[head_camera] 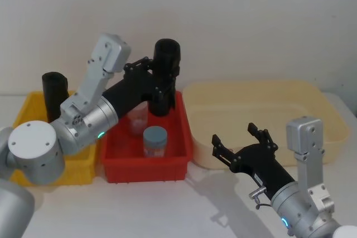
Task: Pick up the garbage bag with the one hand and transfer it to the other hand.
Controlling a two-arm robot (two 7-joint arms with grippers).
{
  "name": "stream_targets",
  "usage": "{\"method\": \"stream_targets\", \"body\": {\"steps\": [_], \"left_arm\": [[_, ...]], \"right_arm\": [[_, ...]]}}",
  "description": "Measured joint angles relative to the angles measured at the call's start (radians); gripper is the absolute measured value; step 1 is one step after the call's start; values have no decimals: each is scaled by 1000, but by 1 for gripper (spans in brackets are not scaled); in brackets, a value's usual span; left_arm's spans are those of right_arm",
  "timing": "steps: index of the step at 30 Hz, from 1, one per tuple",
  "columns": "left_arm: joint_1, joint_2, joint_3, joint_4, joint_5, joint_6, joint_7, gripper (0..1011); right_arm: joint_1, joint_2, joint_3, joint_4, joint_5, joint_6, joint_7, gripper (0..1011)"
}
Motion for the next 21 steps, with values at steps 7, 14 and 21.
{"method": "stream_targets", "body": {"steps": [7,14,21], "left_arm": [[-23,-29,11,58,-42,-24,-57,435],[-43,-61,25,109,-81,-35,-110,435],[-54,-79,36,132,-104,-38,-136,435]], "right_arm": [[0,0,0,0,0,0,0,1000],[0,0,0,0,0,0,0,1000],[0,0,0,0,0,0,0,1000]]}}
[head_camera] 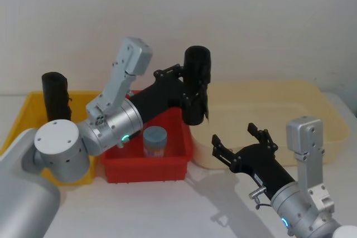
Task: Pick up the garbage bag with the one hand and transfer it to the other hand.
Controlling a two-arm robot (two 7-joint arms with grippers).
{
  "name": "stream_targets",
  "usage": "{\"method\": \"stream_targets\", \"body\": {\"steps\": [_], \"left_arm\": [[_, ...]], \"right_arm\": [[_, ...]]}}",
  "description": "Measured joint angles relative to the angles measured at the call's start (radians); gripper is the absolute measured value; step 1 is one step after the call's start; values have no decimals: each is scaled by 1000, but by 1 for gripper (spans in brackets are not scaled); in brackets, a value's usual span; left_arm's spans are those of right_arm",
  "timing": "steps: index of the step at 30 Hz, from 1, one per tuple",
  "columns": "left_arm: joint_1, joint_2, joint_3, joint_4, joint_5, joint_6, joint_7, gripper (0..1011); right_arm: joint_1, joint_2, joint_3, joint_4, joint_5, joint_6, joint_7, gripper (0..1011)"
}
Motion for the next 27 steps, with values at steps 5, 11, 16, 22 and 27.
{"method": "stream_targets", "body": {"steps": [5,11,16,22,27], "left_arm": [[-3,-8,6,10,-14,-1,-11,435],[-4,-11,10,15,-29,0,-18,435],[-3,-13,13,16,-37,2,-21,435],[-2,-14,15,18,-45,5,-24,435],[-2,-14,15,18,-48,6,-25,435]], "right_arm": [[0,0,0,0,0,0,0,1000],[0,0,0,0,0,0,0,1000],[0,0,0,0,0,0,0,1000],[0,0,0,0,0,0,0,1001],[0,0,0,0,0,0,0,1000]]}}
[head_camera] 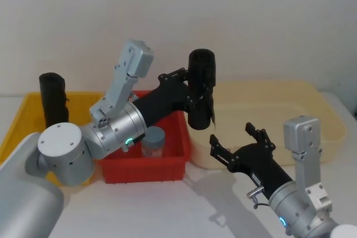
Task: Pick up the garbage bag with the one hand and transfer it to the other hand.
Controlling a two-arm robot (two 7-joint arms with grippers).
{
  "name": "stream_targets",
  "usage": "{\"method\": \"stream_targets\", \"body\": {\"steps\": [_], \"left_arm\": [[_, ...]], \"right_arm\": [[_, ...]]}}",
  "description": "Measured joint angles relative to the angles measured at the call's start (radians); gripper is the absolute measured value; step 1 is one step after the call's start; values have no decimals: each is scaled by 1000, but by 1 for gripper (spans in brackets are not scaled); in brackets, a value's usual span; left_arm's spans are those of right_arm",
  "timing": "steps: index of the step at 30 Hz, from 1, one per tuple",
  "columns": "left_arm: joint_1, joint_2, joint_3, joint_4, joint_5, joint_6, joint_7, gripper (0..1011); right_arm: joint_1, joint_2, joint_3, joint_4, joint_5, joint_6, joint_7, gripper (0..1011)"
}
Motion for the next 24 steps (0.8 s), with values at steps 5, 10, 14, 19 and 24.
{"method": "stream_targets", "body": {"steps": [5,10,14,19,24], "left_arm": [[0,0,1,1,-2,1,-1,435],[1,-1,1,1,-4,1,-1,435],[1,-1,1,1,-5,2,-2,435],[1,-1,2,1,-6,2,-2,435],[1,-1,2,1,-6,2,-3,435]], "right_arm": [[0,-2,0,0,0,-1,1,1000],[6,-11,-8,0,-5,-12,5,1000],[14,-21,-17,4,-11,-19,8,1000],[28,-36,-28,15,-17,-24,13,1000],[45,-52,-38,33,-21,-28,20,1000]]}}
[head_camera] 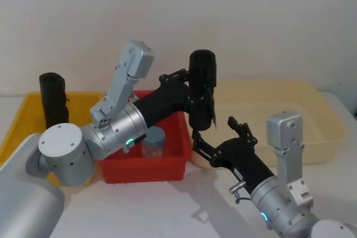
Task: Pick up the garbage bag with the one hand and transfer it to the other hand.
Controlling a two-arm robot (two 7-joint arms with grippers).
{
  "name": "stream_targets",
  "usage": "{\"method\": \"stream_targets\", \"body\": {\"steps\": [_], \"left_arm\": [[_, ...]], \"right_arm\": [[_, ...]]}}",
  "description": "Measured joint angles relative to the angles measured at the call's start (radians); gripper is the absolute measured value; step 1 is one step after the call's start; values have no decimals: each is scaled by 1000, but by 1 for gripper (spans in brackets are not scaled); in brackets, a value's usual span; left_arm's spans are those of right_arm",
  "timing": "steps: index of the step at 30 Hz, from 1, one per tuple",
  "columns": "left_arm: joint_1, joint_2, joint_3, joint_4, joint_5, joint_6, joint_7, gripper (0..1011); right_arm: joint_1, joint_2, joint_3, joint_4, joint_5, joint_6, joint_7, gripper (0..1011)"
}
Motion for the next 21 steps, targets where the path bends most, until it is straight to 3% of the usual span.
{"method": "stream_targets", "body": {"steps": [21], "left_arm": [[0,0,0,0,-1,0,0,435]], "right_arm": [[84,-60,-10,99,-10,-18,21,1001]]}}
